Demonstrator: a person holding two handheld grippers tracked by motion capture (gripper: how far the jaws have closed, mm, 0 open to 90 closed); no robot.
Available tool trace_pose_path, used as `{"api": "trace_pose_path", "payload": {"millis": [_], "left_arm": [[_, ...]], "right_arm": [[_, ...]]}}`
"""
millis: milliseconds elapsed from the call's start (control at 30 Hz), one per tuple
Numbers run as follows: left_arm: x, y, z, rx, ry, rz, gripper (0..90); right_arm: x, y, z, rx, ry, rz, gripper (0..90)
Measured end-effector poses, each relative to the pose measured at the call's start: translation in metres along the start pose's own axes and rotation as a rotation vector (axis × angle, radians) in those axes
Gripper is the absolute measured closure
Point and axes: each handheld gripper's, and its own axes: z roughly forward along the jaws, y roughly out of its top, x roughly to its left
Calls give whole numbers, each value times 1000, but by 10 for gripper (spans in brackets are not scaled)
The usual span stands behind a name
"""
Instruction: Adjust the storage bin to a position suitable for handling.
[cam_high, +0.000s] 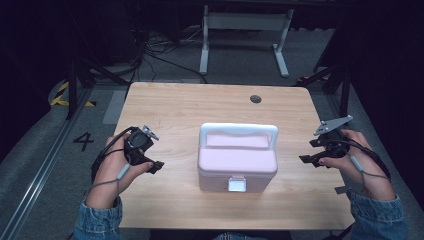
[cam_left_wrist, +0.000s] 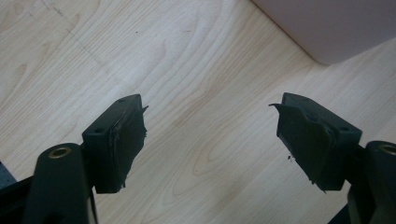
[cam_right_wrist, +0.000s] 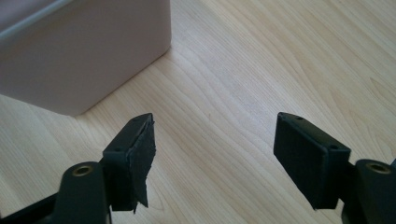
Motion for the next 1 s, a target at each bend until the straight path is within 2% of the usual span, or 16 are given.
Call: {"api": "trace_pose_path", "payload": {"millis": [100,167,233,433,500,533,567,633,733,800,1000], "left_arm": [[1,0,0,-14,22,-2,246],[0,1,-1,-23,17,-6,245],[-1,1,-2,-35,13,-8,244],[-1,3,-5,-81,-6,-7,243],[-2,5,-7,-133,-82,5,256],[-3,7,-8,-179,-131,18,273],[-4,8,-10,-204,-165,27,285],[-6,11,-12,-223,-173,41,287],[-10,16,-13,-243,-145,50,292],[-11,20,-14,-256,-146,55,293],[-16,34,-13,-341,-135,76,282]], "right_arm": [[0,0,1,45,14,-20,417],[-1,0,1,56,24,-18,441],[-2,-1,3,36,43,-7,453],[-1,0,5,-1,67,-22,454],[-1,-1,4,-12,79,-5,458],[-1,-1,4,-14,79,2,455],[-2,-2,3,-15,71,3,449],[-2,-3,3,-13,71,15,450],[-1,-6,3,-10,64,16,449],[0,-8,2,-3,56,47,441],[2,-16,2,-2,56,59,428]]}}
